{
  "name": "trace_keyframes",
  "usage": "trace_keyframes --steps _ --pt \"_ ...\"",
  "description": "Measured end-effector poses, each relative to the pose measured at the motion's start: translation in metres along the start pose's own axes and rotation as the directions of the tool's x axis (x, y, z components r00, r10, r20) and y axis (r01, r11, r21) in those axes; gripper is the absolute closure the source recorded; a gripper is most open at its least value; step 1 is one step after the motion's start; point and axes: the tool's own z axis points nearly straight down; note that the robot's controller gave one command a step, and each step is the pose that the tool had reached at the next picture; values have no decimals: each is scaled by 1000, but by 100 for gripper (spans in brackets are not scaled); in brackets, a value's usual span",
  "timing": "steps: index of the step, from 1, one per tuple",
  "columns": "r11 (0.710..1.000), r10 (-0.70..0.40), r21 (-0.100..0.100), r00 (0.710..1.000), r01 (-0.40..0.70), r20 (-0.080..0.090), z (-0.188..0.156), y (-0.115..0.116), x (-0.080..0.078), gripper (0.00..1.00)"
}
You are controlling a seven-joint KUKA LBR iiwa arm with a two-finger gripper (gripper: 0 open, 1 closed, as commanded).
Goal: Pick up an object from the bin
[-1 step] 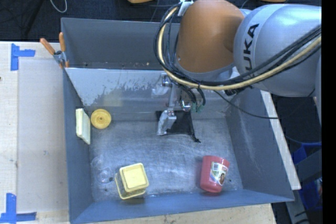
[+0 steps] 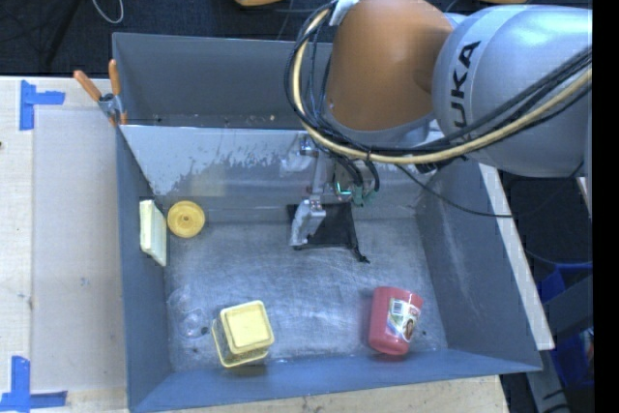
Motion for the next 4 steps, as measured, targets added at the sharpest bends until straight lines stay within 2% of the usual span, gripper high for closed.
trace_keyframes --steps 1,2,3,4 --pt "1000 -5 -2 1000 5 5 38 -38 3 0" --pt "999 -53 0 999 53 -11 55 -82 30 0" --pt "990 -139 3 990 139 11 79 -97 21 0" --pt "956 -294 0 956 294 0 125 -97 18 0"
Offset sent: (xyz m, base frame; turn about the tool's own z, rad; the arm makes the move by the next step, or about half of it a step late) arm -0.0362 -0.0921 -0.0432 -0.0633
